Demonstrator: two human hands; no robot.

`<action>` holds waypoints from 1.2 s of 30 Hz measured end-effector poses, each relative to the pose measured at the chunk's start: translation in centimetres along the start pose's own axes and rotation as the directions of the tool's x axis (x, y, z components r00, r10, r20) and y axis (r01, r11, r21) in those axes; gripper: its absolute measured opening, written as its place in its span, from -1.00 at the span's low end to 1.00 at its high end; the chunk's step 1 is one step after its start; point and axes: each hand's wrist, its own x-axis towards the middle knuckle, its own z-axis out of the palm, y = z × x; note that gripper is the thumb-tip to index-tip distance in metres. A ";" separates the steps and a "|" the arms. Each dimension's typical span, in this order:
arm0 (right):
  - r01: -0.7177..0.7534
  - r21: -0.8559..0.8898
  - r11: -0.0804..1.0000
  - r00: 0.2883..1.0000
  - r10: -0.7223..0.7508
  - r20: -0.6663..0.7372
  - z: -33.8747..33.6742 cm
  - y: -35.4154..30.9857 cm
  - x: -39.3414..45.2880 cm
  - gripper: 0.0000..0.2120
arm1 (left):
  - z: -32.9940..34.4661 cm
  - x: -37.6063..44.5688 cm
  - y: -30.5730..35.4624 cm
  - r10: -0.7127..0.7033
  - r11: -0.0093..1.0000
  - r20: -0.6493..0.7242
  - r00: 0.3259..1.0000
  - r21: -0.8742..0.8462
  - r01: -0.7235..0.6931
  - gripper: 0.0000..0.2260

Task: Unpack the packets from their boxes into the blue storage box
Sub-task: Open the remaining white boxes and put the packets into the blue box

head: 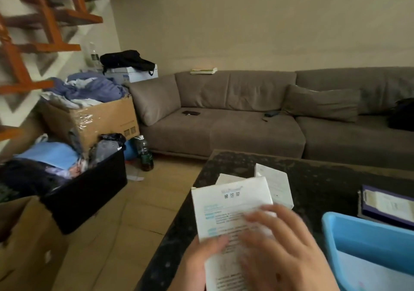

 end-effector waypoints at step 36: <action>-0.111 -0.054 0.992 0.993 0.108 -0.045 -4.0 2.6 1.8 -0.67 | -0.2 3.8 -0.6 -0.150 0.955 0.534 0.832 0.296 -0.018 -0.61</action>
